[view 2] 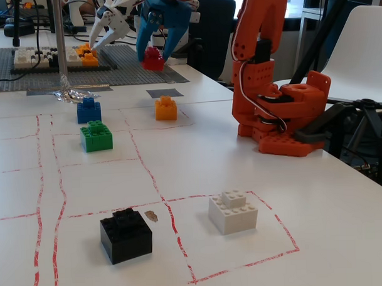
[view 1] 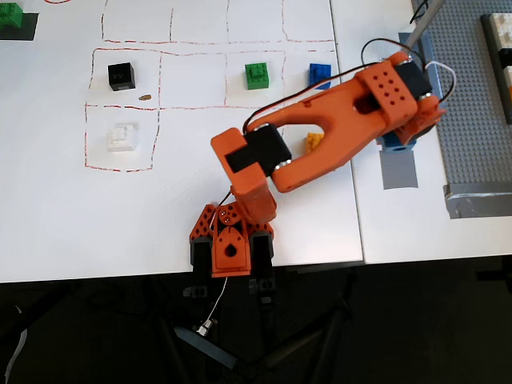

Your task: Grab the block and put it in the grey marker

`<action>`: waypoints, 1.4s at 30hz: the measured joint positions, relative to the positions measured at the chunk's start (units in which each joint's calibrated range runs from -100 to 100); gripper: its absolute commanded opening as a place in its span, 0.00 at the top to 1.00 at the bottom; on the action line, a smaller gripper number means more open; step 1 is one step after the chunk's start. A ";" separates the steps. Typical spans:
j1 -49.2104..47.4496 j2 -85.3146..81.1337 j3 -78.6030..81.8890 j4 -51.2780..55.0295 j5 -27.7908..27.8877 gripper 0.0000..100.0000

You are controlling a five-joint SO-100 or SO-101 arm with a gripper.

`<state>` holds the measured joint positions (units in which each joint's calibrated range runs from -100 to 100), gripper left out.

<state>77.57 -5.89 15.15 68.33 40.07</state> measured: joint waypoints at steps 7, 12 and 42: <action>6.58 10.74 -6.49 -3.38 2.98 1.00; 9.77 14.70 -6.40 -5.71 4.54 1.00; 9.77 22.86 -10.19 -5.79 4.10 0.65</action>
<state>87.34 16.97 4.96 62.54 44.18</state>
